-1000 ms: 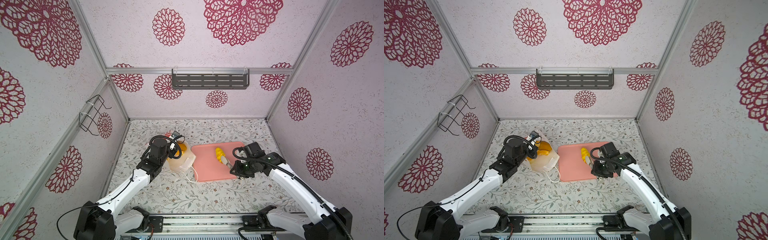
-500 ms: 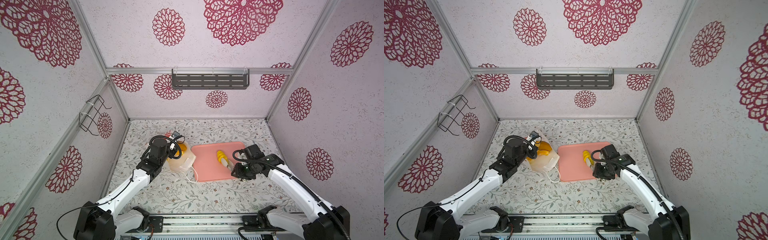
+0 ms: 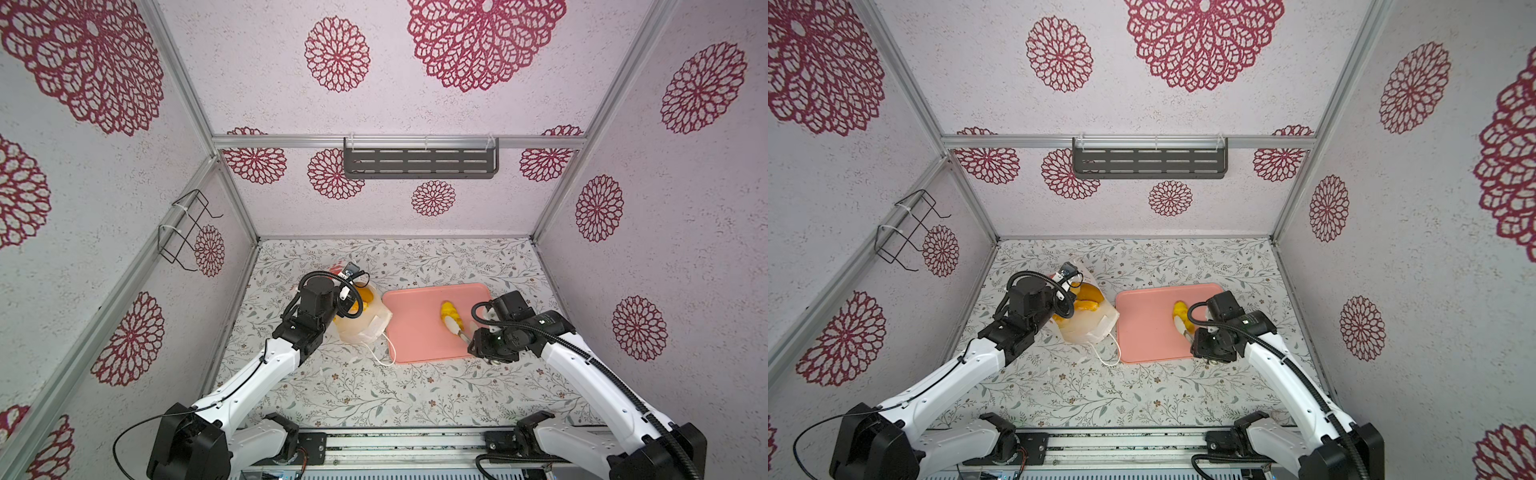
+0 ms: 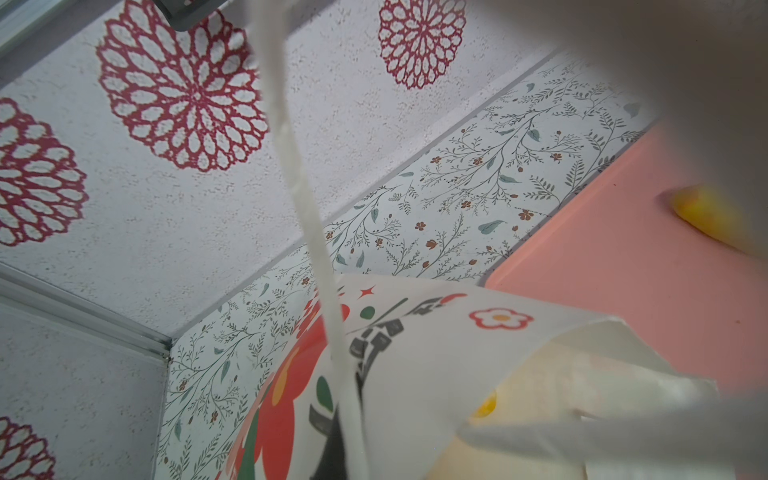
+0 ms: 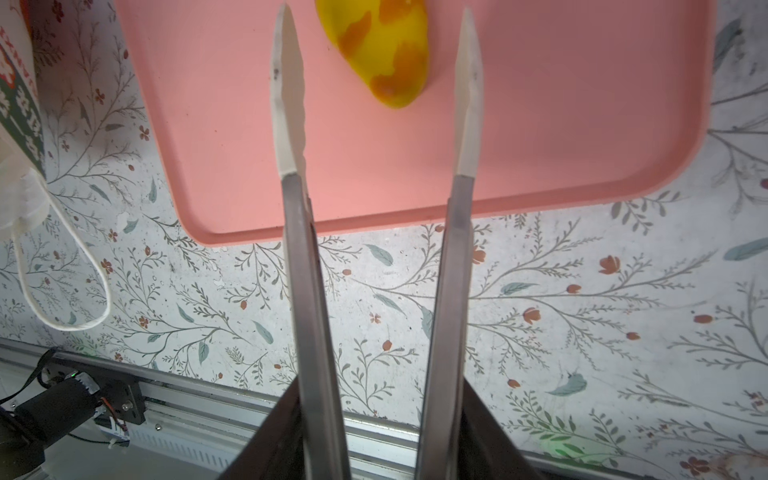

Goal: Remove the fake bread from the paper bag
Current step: 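Lower the bread onto the pink tray and open the tongs with the right gripper, then move the open tongs with the right gripper back into the bag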

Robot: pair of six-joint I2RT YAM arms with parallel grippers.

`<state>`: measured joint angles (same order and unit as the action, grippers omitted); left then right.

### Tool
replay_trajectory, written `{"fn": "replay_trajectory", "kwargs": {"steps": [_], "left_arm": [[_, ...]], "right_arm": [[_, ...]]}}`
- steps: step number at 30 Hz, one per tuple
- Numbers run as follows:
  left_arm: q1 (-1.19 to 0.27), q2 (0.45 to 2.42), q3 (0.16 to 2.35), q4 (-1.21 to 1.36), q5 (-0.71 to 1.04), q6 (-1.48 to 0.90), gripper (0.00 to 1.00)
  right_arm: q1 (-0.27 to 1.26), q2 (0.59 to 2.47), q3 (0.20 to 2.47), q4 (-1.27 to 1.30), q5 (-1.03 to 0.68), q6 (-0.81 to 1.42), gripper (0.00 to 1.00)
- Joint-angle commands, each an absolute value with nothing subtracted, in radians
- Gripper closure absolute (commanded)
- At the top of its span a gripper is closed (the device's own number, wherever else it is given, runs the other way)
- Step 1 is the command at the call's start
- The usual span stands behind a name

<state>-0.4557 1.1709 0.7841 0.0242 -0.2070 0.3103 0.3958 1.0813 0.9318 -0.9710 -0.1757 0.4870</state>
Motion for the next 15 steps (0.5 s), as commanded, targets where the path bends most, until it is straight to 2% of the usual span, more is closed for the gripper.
{"fn": "replay_trajectory", "kwargs": {"steps": [1,9,15], "left_arm": [[-0.463,1.139,0.795,0.046,-0.193,0.311,1.00],[-0.465,1.124,0.778,0.062,-0.178,0.306,1.00],[-0.467,1.132,0.778,0.066,-0.163,0.297,1.00]], "right_arm": [[0.392,1.052,0.988,-0.999,-0.169,0.466,0.51],[0.443,1.005,1.139,-0.960,-0.406,0.523,0.62],[0.713,1.028,1.202,-0.840,-0.402,0.639,0.65]]}}
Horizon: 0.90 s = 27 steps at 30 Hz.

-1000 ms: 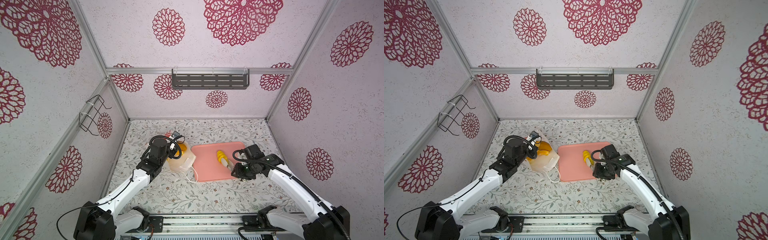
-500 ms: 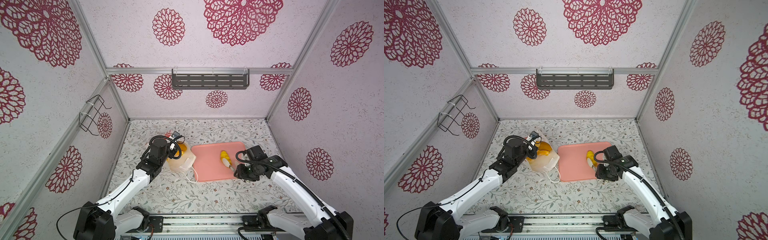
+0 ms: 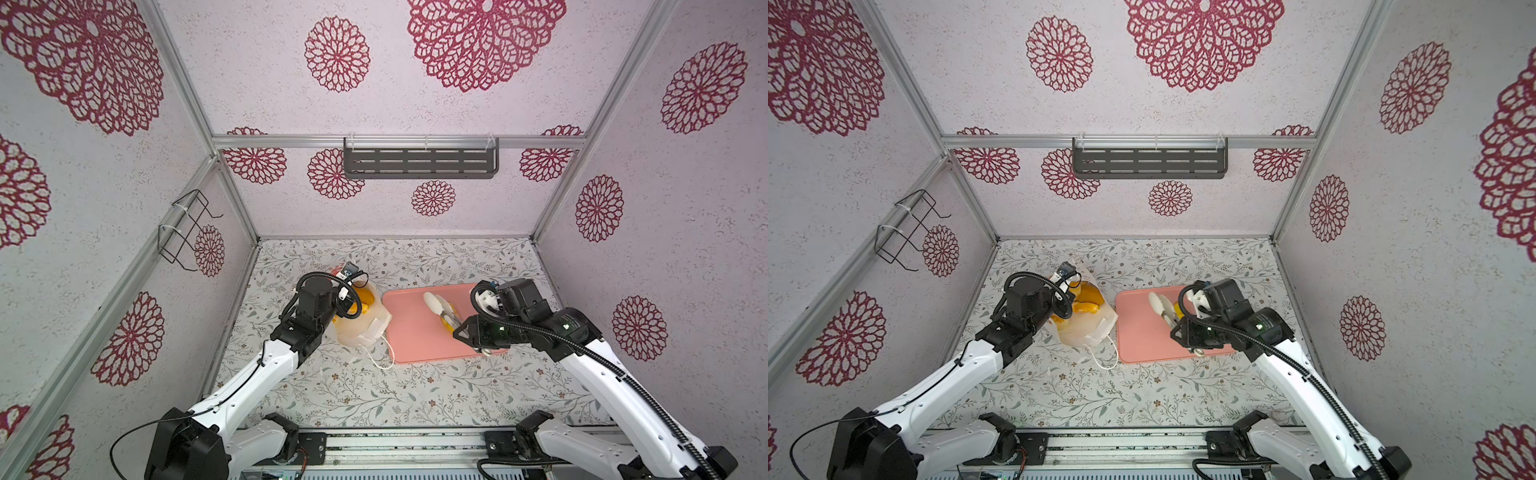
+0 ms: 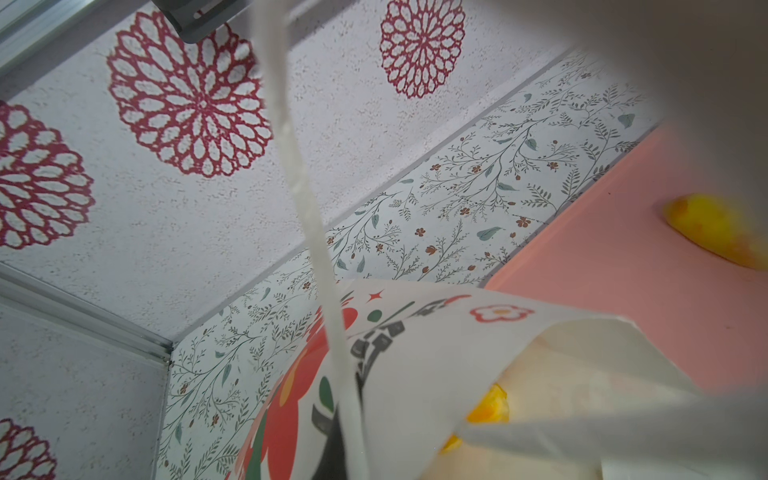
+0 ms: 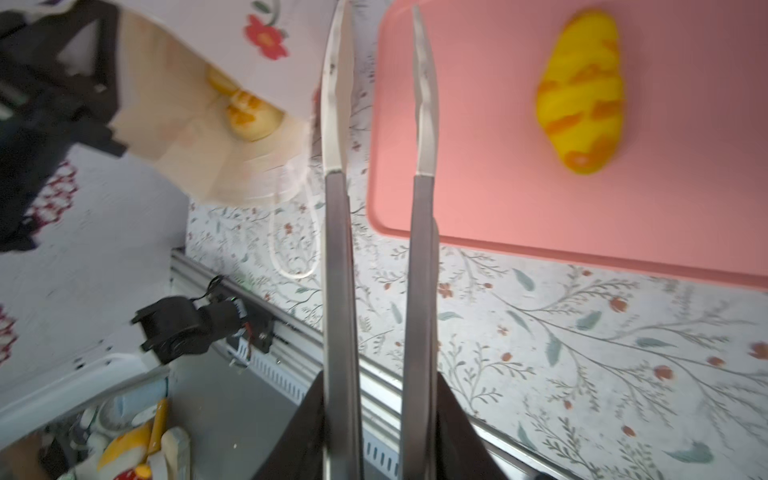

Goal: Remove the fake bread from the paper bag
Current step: 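Move the open tongs with the right gripper back into the bag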

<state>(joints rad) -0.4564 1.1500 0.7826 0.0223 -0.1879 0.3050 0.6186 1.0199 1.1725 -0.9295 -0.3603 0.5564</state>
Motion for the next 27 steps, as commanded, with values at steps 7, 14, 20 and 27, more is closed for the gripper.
{"fn": "replay_trajectory", "kwargs": {"steps": [7,14,20,27], "left_arm": [[-0.467,1.136,0.775,0.073,-0.156,0.283,1.00],[-0.467,1.138,0.777,0.071,-0.154,0.279,1.00],[-0.469,1.141,0.784,0.064,-0.143,0.270,1.00],[-0.469,1.138,0.785,0.063,-0.141,0.275,1.00]], "right_arm": [[0.927,1.177,1.207,-0.624,-0.376,0.699,0.64],[0.927,1.327,1.239,-0.505,-0.335,0.693,0.63],[0.911,1.480,1.347,-0.517,-0.294,0.647,0.61],[0.900,1.643,1.521,-0.601,-0.246,0.574,0.60]]}}
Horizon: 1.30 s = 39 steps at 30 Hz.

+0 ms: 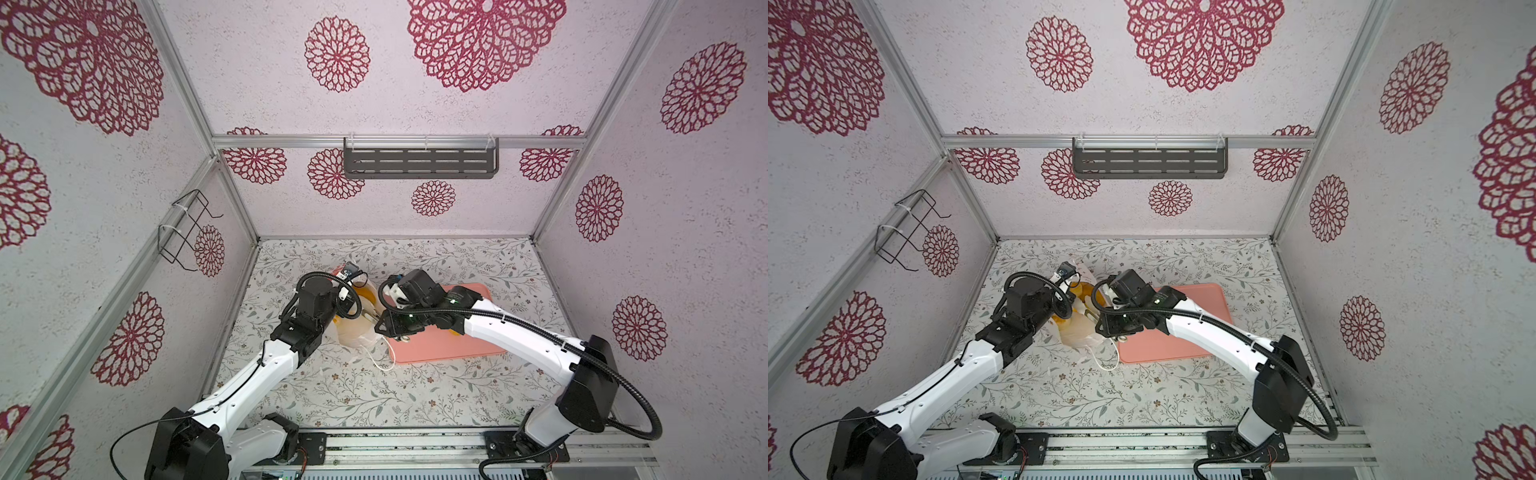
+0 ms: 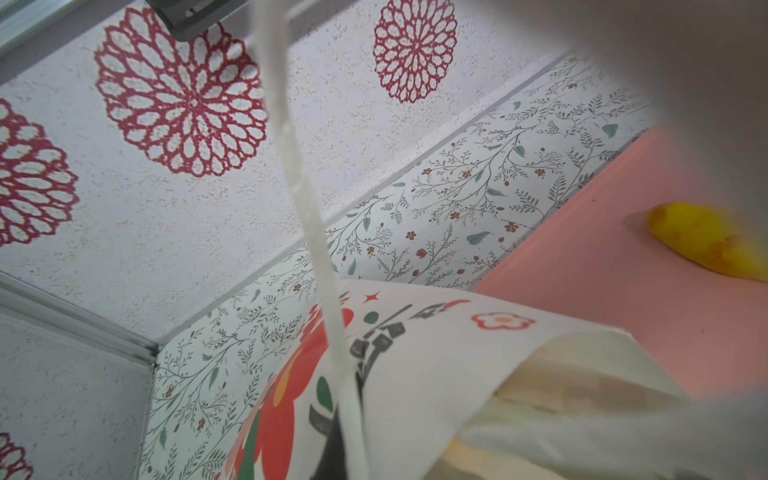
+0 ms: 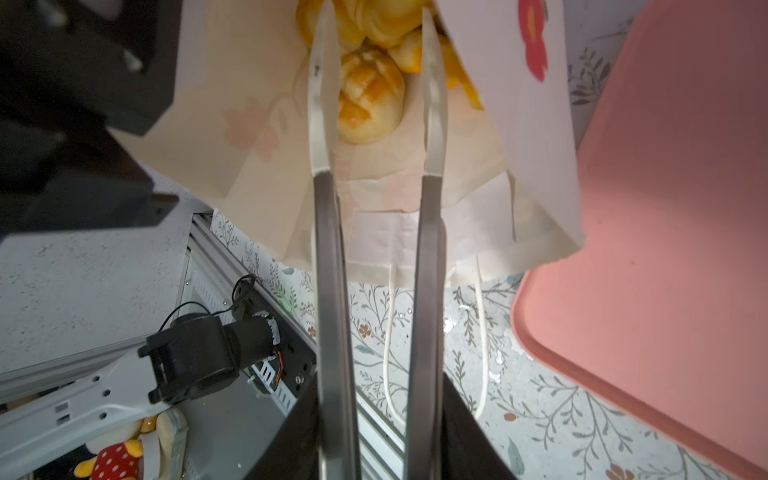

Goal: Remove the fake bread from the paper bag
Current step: 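Move the open tongs with the right gripper back into the bag, then close the tongs on another yellow bread roll inside the bag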

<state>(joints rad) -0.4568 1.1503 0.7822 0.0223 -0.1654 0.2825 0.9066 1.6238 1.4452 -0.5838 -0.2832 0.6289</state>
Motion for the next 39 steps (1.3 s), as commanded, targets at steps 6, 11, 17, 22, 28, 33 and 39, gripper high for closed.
{"fn": "replay_trajectory", "kwargs": {"steps": [6,11,17,22,28,33,39], "left_arm": [[-0.469,1.135,0.784,0.062,-0.136,0.275,1.00],[-0.469,1.135,0.785,0.064,-0.127,0.273,1.00],[-0.468,1.135,0.784,0.064,-0.118,0.270,1.00],[-0.468,1.135,0.784,0.064,-0.117,0.270,1.00],[-0.469,1.137,0.784,0.063,-0.117,0.274,1.00],[-0.469,1.137,0.785,0.063,-0.114,0.272,1.00],[-0.469,1.136,0.784,0.063,-0.113,0.272,1.00]], "right_arm": [[0.894,1.725,1.617,-0.659,-0.189,0.548,0.59],[0.894,1.762,1.656,-0.679,-0.162,0.537,0.58],[0.896,1.795,1.667,-0.648,-0.182,0.529,0.57],[0.896,1.800,1.653,-0.590,-0.222,0.535,0.56],[0.896,1.792,1.643,-0.557,-0.245,0.530,0.56],[0.897,1.804,1.641,-0.565,-0.237,0.526,0.56],[0.895,1.841,1.656,-0.594,-0.185,0.530,0.57]]}}
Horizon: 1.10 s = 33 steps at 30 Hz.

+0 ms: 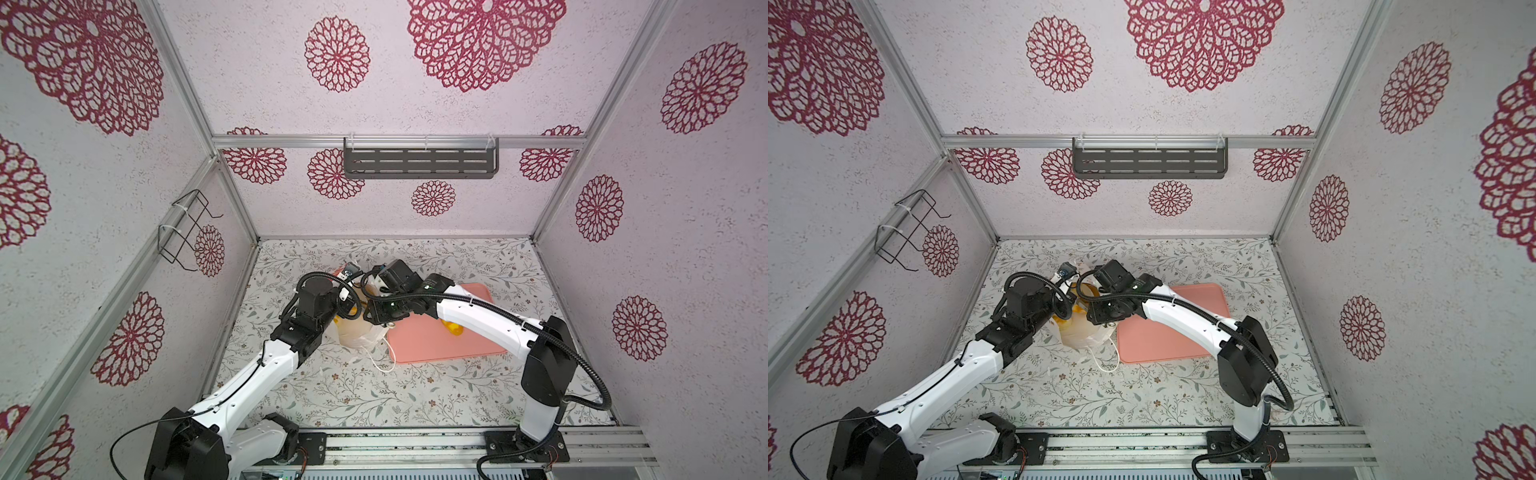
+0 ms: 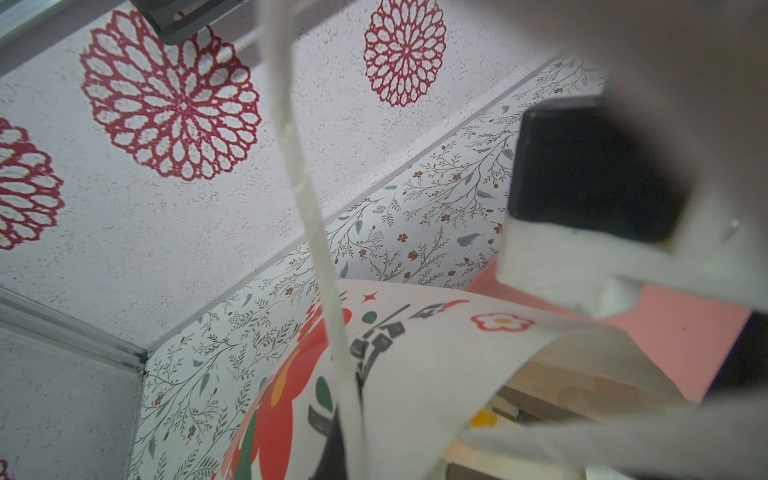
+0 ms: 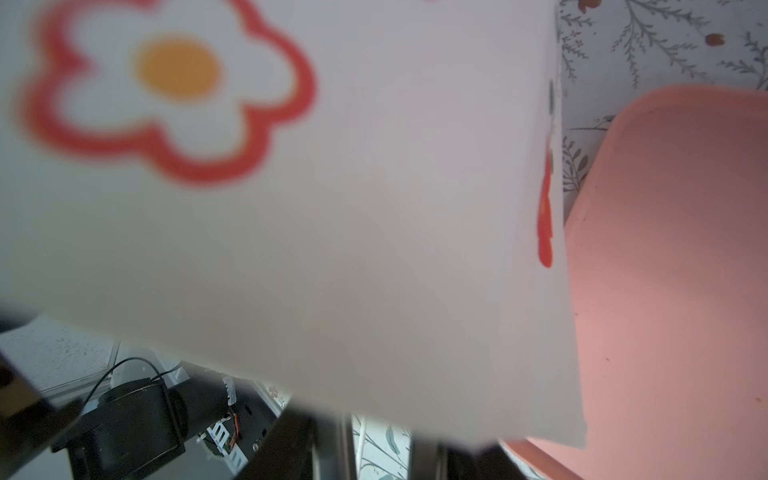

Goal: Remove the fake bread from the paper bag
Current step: 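Close the tongs on another yellow bread roll inside the bag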

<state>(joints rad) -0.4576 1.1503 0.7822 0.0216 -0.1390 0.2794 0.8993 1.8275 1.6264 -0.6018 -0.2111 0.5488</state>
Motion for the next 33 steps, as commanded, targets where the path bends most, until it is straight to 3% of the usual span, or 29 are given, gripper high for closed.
{"fn": "replay_trajectory", "kwargs": {"steps": [1,4,8,14,23,33], "left_arm": [[-0.468,1.136,0.784,0.064,-0.113,0.272,1.00],[-0.468,1.138,0.784,0.063,-0.114,0.272,1.00],[-0.469,1.145,0.789,0.059,-0.134,0.272,1.00],[-0.469,1.159,0.801,0.051,-0.181,0.271,1.00],[-0.469,1.186,0.825,0.034,-0.266,0.269,1.00],[-0.469,1.195,0.833,0.030,-0.289,0.258,1.00]], "right_arm": [[0.895,1.848,1.664,-0.601,-0.180,0.529,0.58],[0.897,1.862,1.690,-0.630,-0.167,0.527,0.65],[0.902,1.847,1.710,-0.660,-0.158,0.526,0.82],[0.940,1.799,1.711,-0.732,-0.129,0.541,1.00],[1.028,1.685,1.602,-0.775,-0.056,0.622,1.00],[1.045,1.411,1.367,-0.747,-0.049,0.711,1.00]]}}
